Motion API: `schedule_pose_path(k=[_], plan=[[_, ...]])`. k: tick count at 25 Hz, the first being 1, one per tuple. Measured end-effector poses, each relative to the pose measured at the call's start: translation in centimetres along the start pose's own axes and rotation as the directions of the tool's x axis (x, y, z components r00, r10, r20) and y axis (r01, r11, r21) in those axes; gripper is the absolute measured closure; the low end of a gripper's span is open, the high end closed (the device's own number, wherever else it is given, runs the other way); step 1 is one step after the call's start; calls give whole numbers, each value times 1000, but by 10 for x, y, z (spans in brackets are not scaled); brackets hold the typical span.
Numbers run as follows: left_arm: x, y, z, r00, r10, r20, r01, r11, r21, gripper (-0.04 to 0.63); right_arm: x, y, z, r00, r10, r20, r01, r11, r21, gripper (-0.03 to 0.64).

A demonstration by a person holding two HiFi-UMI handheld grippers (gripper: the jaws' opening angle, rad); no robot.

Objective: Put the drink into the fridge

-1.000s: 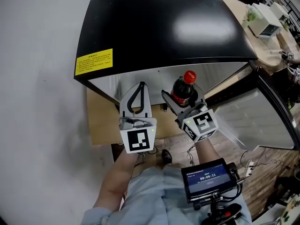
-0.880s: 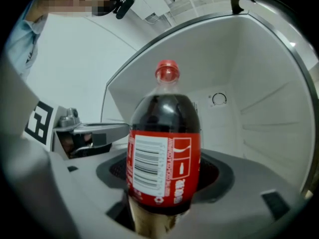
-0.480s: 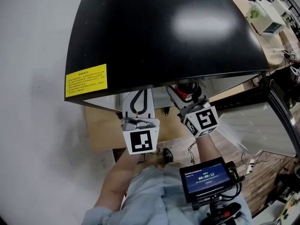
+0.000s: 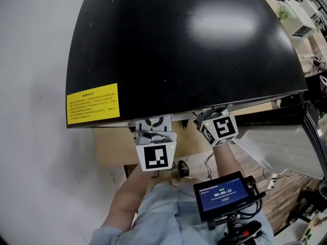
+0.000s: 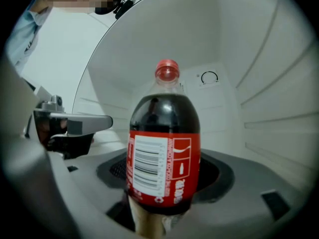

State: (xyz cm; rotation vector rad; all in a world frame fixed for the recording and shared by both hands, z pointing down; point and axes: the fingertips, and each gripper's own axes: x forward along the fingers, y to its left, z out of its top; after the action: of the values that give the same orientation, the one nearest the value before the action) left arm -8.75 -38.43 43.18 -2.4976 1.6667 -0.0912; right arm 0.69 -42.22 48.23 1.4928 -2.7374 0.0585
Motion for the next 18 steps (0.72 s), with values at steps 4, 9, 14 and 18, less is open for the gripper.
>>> schedule_pose_path(k=[4, 9, 14, 18], plan=[[3, 2, -6, 1000, -5, -5, 5, 1000, 0, 586, 11, -3, -7, 1000, -2, 3, 2, 1000, 2, 299], [6, 2, -13, 1000, -9, -19, 9, 1000, 0, 586, 19, -8, -21, 1000, -15, -11, 15, 1000, 4, 299], [6, 4, -17, 999, -6, -32, 6, 1000, 7, 586, 22, -10, -36, 1000, -22, -15, 22, 1000, 4, 299], [5, 6, -19, 999, 0, -34, 0, 1000, 4, 586, 24, -9, -47, 1000, -25, -16, 25, 1000, 1, 299]])
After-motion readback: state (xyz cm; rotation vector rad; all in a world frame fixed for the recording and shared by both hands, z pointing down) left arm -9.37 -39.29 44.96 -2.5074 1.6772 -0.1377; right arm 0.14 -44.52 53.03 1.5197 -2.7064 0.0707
